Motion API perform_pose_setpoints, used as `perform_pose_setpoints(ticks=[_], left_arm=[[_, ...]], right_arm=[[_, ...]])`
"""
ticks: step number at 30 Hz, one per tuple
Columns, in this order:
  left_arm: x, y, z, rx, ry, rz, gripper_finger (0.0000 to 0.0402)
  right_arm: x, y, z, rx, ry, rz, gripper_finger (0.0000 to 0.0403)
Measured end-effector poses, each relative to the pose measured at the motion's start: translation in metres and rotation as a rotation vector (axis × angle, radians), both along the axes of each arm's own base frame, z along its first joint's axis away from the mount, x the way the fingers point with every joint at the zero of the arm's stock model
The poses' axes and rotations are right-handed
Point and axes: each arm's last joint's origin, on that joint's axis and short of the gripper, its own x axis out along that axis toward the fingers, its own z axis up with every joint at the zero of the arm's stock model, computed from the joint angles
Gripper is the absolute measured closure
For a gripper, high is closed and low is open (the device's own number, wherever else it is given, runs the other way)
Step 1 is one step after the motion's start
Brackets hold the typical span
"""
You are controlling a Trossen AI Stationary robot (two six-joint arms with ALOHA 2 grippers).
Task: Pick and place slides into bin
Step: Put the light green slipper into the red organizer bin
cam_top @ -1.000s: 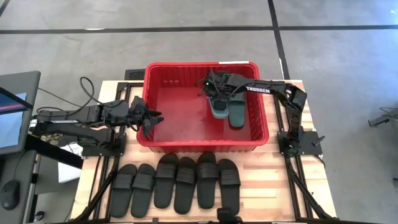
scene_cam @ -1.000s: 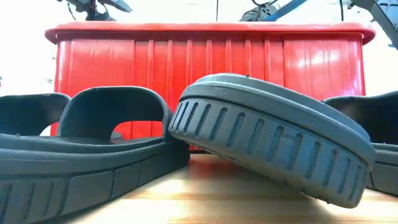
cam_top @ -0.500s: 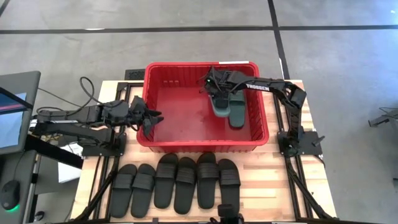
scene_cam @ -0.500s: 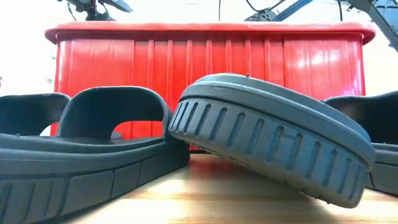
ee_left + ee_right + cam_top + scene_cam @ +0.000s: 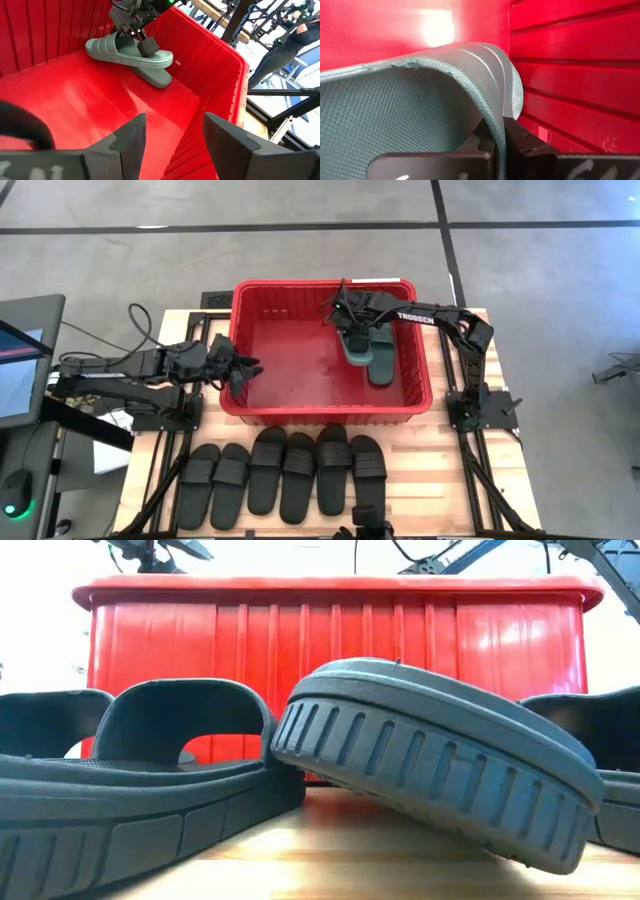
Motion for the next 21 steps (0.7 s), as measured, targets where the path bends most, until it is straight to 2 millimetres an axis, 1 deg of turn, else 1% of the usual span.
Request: perform_pose_setpoints(ticks=[10, 17, 21], left_arm=[[0.0, 0.0, 0.0, 0.006, 0.002, 0.004, 0.0219], [0.0, 0.0, 0.0, 0.005, 0.001, 0.003, 0.0219], [0.0, 0.0, 0.0, 0.001, 0.0, 0.005, 0.0219]], right_arm=[[-0.002, 0.002, -0.009, 0.015, 0.003, 0.004, 0.0402], [-0.002, 0.0, -0.009, 0.018, -0.013, 0.003, 0.0402], [-0.001, -0.001, -0.017, 0.032, 0.004, -0.003, 0.04]])
